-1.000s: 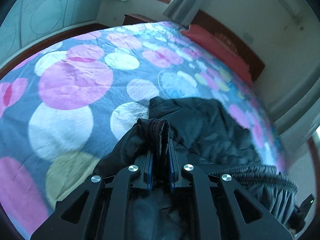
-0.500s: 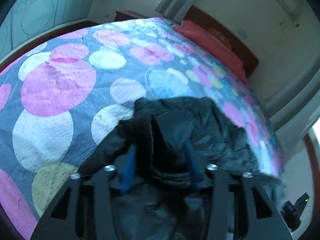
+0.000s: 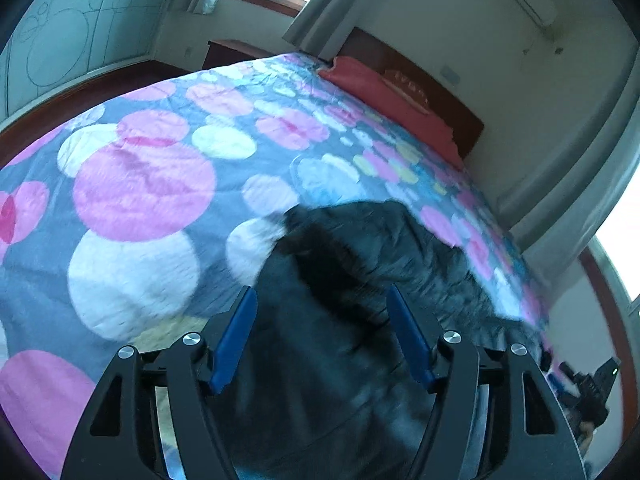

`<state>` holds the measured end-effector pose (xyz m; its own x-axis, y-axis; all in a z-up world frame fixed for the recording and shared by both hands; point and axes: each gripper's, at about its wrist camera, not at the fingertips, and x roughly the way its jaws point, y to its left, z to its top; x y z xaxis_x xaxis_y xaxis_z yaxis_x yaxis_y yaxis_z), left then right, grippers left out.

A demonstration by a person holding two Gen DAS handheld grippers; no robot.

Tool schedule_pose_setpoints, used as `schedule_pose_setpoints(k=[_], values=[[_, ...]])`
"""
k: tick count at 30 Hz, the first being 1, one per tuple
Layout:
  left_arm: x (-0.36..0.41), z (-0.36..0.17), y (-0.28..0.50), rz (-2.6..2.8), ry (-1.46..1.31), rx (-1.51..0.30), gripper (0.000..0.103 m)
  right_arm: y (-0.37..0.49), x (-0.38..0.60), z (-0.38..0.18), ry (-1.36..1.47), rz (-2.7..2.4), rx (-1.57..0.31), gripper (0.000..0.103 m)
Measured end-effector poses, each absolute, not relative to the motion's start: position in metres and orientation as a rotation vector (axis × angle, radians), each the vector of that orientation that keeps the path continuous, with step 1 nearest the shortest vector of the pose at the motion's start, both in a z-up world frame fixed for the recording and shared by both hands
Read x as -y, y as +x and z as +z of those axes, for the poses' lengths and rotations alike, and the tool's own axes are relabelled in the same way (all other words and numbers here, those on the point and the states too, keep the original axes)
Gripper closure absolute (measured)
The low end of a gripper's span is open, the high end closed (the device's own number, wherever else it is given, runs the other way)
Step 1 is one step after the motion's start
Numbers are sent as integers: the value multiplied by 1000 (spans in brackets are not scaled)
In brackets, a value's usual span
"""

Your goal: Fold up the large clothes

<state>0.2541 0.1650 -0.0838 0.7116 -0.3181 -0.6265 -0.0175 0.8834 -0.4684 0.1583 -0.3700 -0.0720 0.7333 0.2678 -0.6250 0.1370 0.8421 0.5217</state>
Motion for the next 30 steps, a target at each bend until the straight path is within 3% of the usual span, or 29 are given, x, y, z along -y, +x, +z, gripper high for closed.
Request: schedule_pose_setpoints(k=[12, 14, 23, 24, 29, 30], values=[[-157, -113, 274, -230, -390, -853, 36, 198, 357, -90, 323, 17, -812, 33], [-154, -114, 284, -247, -385, -872, 36, 212, 354, -88, 266, 29, -814, 26], [-150, -110, 328, -303, -265, -934, 36, 247, 360, -100, 234, 123, -865, 26], [-150, -111, 332, -308, -260, -939, 36, 249, 360, -102, 237, 127, -871, 28], [-143, -119, 358, -336, -213, -1000, 36, 253, 359, -114, 239, 123, -887, 54], [-142, -120, 360, -333, -202, -1006, 40, 253, 359, -115, 238, 121, -885, 56]])
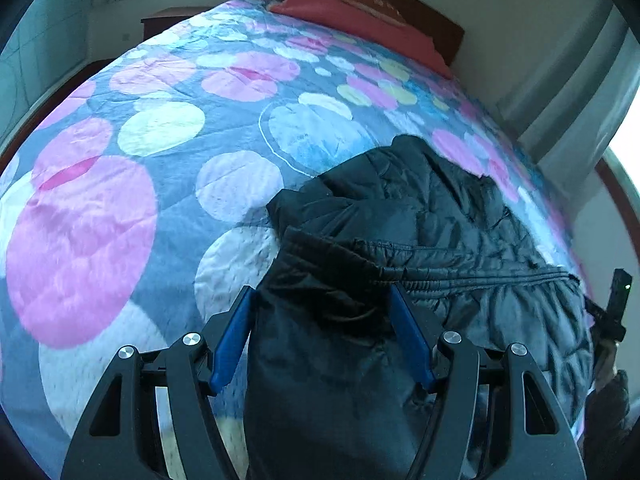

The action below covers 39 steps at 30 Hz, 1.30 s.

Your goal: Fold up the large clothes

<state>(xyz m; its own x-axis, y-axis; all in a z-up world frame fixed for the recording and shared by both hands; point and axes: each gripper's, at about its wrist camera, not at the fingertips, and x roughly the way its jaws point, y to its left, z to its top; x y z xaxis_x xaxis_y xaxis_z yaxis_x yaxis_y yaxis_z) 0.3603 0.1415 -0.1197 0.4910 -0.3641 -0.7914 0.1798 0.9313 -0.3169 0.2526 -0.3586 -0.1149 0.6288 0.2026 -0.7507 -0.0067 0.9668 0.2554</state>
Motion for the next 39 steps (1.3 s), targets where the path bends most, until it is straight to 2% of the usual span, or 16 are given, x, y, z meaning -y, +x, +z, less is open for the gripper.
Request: schedule_pose_setpoints(k=[2, 5, 7, 8, 9, 19, 28, 33, 39], values=[[-134, -123, 362, -329, -157, -1020, 48, 250, 357, -115, 235, 121, -868, 67], [-124, -119, 353, -320, -81, -979, 61, 242, 351, -109, 213, 115, -834, 77], [-120, -114, 345, -305, -47, -946, 78, 237, 347, -104, 194, 109, -812, 82], [-118, -109, 339, -292, -43, -933, 83, 233, 345, -101, 185, 103, -800, 83], [-118, -105, 334, -270, -37, -919, 95, 229, 344, -97, 176, 94, -786, 84], [-129, -50, 316, -211, -100, -734, 98, 208, 341, -41, 158, 72, -610, 87], [-99, -9, 388, -93, -82, -598, 98, 291, 350, -15, 150, -27, -552, 87], [-81, -37, 435, -29, -46, -653, 98, 349, 357, -55, 167, -75, -666, 87], [-76, -103, 466, 54, 26, -762, 98, 382, 359, -115, 151, -105, -806, 87]])
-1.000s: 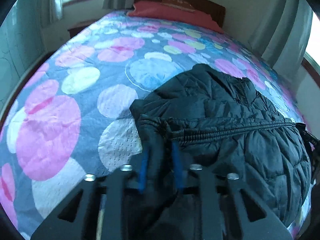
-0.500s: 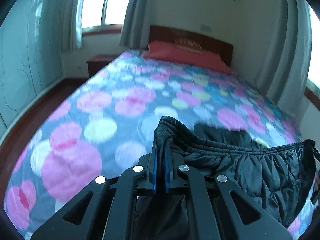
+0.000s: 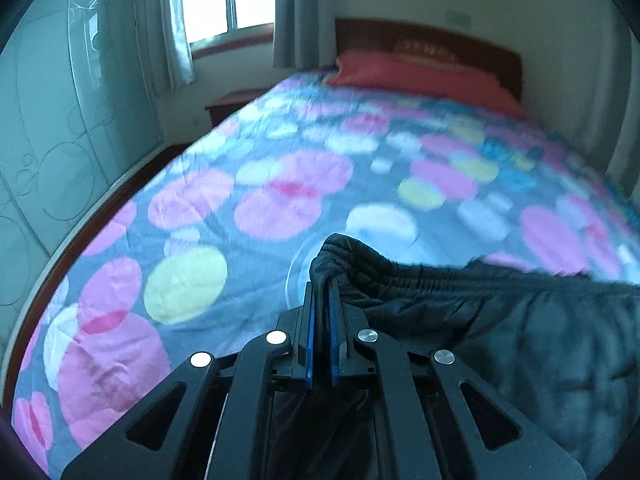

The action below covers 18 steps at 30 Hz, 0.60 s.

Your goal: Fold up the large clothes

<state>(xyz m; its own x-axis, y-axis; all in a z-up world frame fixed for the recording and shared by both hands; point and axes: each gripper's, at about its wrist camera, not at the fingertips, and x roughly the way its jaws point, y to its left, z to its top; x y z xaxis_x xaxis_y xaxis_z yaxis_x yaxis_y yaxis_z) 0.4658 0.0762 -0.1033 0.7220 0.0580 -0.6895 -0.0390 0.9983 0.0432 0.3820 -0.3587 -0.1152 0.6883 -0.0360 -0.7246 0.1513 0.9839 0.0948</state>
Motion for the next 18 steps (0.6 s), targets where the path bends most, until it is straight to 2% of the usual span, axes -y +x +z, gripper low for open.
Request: schedule_pose_setpoints(k=[7, 14, 16, 17, 18], values=[[-76, -144, 477, 76, 23, -823, 97, 402, 361, -153, 175, -118, -916, 81], [-66, -158, 483, 102, 75, -856, 94, 403, 362, -158, 201, -121, -921, 78], [-67, -156, 484, 101, 73, -868, 91, 403, 363, -156, 201, -128, -928, 77], [-68, -155, 485, 89, 66, -879, 90, 404, 364, -155, 203, -131, -930, 73], [-71, -152, 485, 86, 55, -889, 85, 404, 365, -154, 206, -138, -933, 70]])
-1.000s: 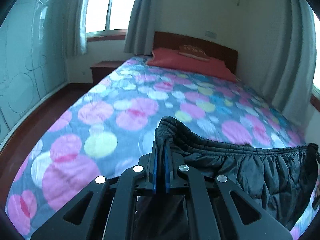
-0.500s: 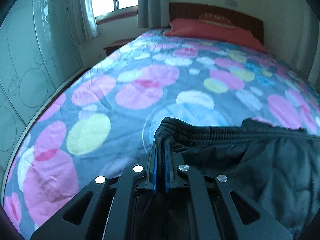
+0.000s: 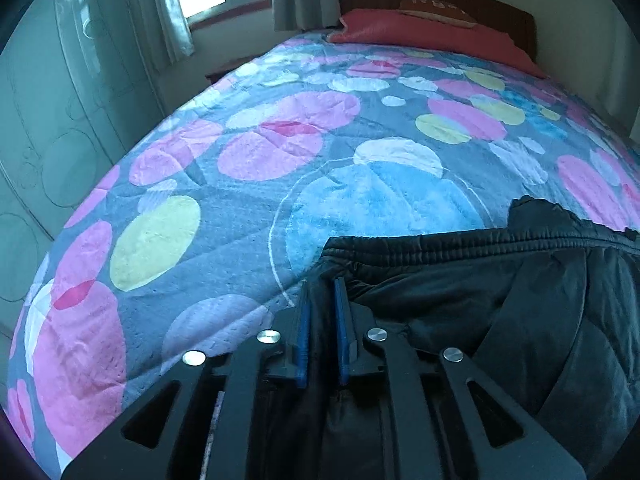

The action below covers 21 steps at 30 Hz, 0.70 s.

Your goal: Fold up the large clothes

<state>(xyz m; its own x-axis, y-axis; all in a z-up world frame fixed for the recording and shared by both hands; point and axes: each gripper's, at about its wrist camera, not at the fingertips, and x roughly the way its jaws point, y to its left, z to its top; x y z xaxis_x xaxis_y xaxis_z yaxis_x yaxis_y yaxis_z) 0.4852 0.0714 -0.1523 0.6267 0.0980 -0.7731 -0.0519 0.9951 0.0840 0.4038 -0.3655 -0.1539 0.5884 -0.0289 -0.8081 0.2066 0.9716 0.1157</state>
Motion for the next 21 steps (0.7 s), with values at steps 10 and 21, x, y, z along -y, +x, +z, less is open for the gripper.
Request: schedule_pose_setpoints(k=[10, 21], values=[[-104, -70, 428, 147, -56, -731, 56, 362, 340, -82, 198, -171, -803, 49], [12, -87, 404, -119, -112, -774, 56, 375, 212, -82, 164, 29, -801, 49]])
